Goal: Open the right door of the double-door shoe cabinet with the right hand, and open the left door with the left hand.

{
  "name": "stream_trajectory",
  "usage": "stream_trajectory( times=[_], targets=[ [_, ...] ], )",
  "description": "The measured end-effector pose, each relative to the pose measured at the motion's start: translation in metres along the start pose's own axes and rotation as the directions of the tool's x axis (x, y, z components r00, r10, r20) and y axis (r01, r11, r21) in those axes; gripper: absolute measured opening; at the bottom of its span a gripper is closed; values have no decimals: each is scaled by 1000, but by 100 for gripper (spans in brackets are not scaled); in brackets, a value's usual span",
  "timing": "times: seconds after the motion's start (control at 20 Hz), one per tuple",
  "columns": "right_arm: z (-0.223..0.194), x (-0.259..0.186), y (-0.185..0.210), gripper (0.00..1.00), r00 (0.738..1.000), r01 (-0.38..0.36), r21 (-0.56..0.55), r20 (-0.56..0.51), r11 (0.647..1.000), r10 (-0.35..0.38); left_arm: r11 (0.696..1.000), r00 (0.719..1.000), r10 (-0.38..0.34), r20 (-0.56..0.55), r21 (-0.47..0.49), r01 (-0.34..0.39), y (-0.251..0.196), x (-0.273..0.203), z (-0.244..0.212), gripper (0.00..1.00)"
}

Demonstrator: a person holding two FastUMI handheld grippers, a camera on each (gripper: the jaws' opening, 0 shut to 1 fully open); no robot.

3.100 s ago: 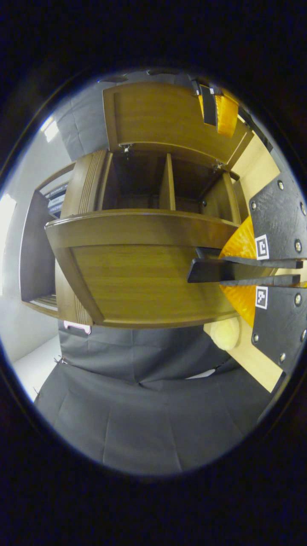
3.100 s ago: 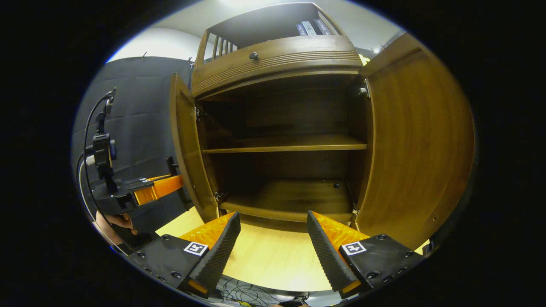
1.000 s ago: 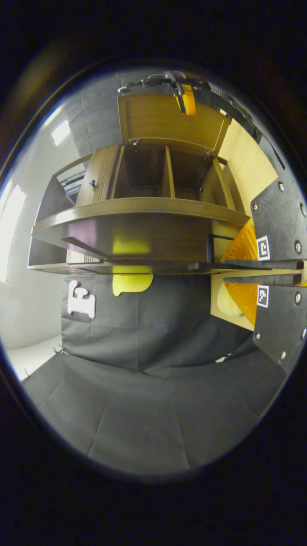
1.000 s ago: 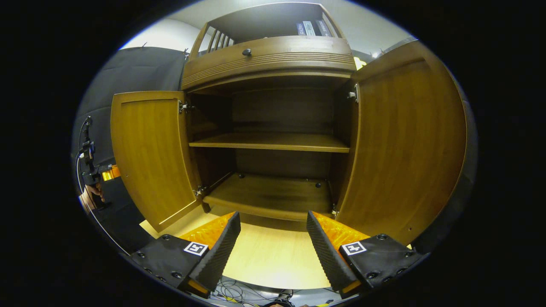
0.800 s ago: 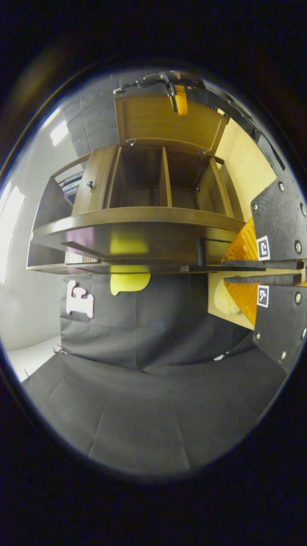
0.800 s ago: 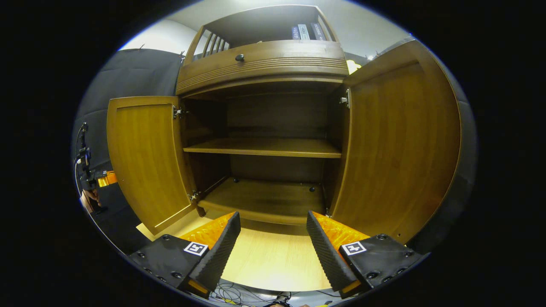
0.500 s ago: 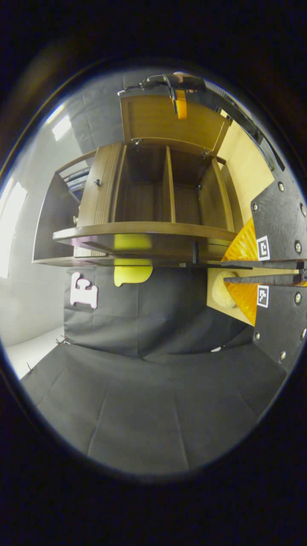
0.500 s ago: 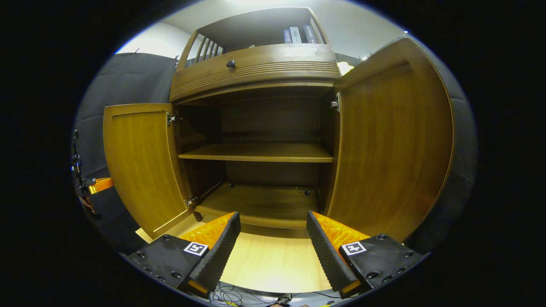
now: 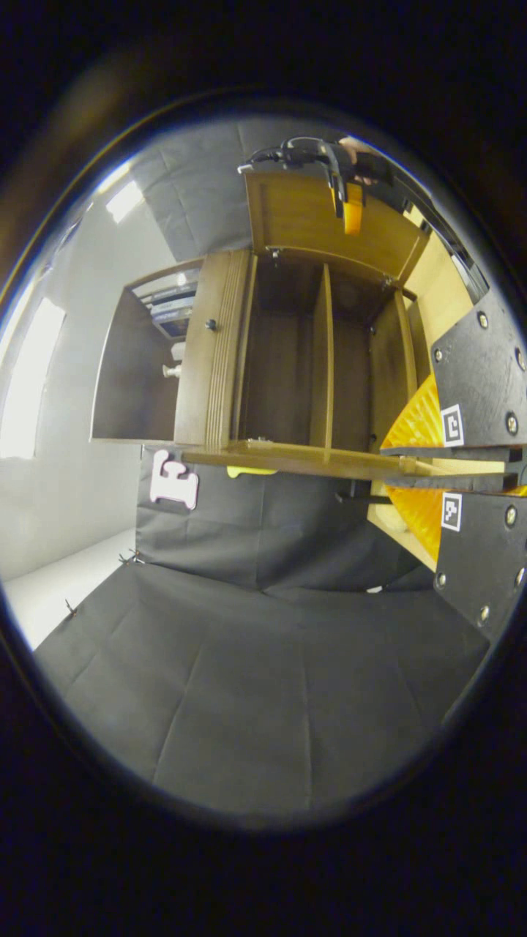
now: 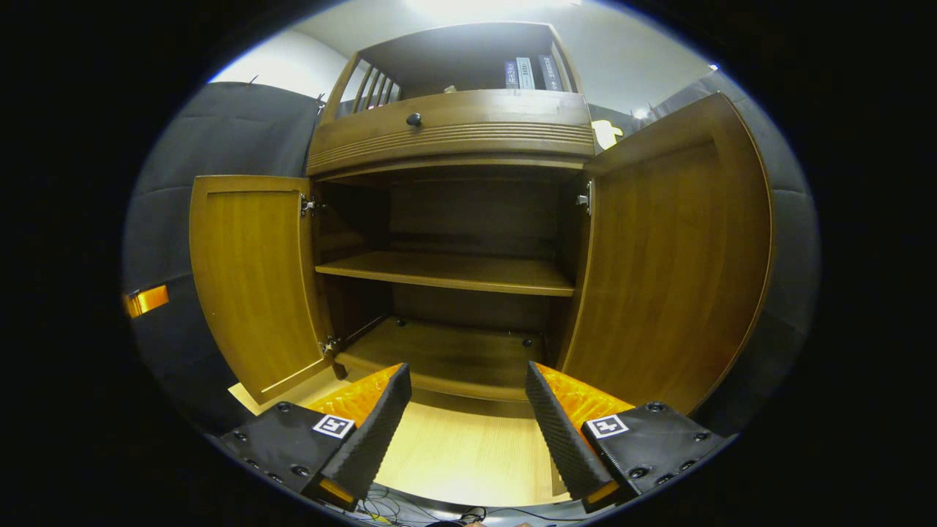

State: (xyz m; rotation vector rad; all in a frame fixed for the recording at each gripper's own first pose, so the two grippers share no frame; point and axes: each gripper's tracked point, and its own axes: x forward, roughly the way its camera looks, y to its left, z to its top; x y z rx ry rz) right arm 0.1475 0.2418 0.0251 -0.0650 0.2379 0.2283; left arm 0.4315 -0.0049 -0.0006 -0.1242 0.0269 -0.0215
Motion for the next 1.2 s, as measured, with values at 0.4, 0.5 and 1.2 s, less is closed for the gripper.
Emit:
stream_trajectory(
  times=[0.4, 0.5, 1.2],
  targets=[
    [24, -28, -15, 97, 999, 33, 2, 30, 999, -33, 1000, 999, 14, 48, -29, -12, -6, 17, 11, 76],
    [27, -31, -12, 97, 999, 31, 10, 31, 999, -31, 999, 998, -20, 55, -30, 21, -13, 14, 9, 100],
    [41, -38, -3, 97, 999, -18, 5, 30, 1000, 18, 997, 998, -58, 39, 48, 57, -14, 11, 11, 100]
  ],
)
